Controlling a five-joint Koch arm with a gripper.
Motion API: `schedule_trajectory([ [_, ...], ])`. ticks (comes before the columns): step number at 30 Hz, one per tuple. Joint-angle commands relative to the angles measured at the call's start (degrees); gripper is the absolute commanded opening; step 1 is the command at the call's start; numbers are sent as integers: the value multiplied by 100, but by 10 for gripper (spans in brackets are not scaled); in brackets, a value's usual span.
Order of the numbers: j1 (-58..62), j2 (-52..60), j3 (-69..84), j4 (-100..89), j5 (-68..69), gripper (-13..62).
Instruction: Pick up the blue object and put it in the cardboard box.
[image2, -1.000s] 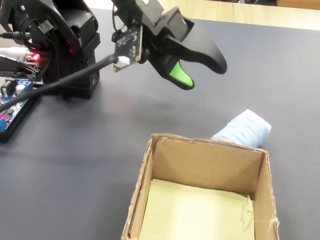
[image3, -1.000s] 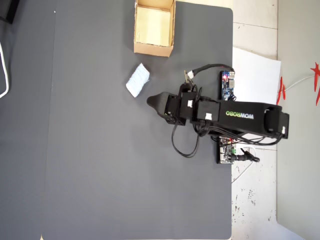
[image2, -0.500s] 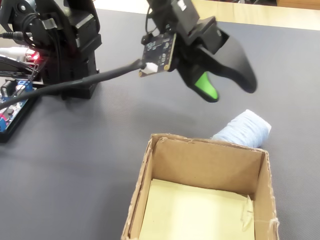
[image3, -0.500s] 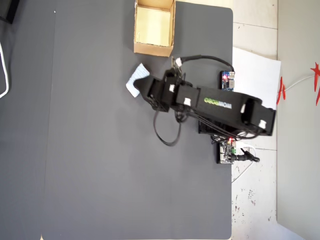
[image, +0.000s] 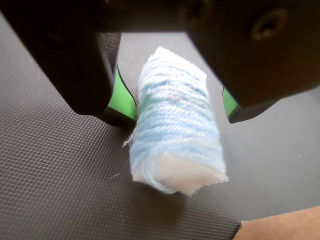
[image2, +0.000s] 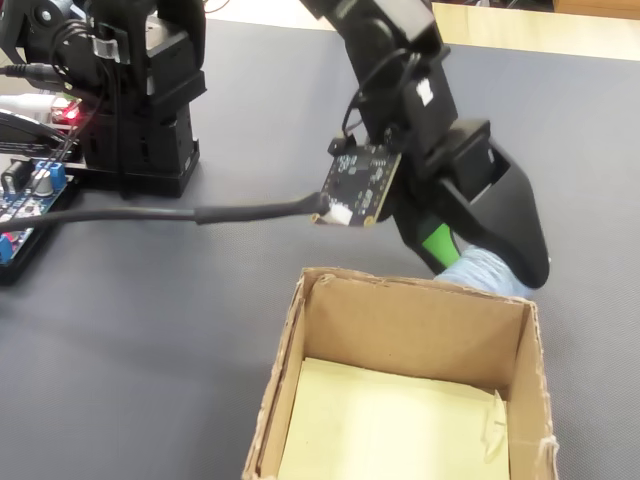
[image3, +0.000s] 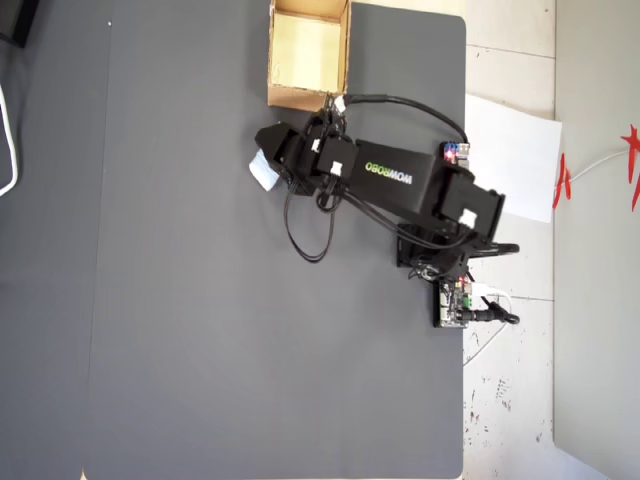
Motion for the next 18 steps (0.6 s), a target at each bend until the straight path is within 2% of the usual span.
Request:
schedule_trajectory([
  [1, 62, -26, -281, -26, 26, 323],
  [4, 123, -97, -281, -44, 35, 260],
  [9, 264, 18, -132, -149, 26, 69],
  [18, 123, 932, 650, -1433, 422, 59],
])
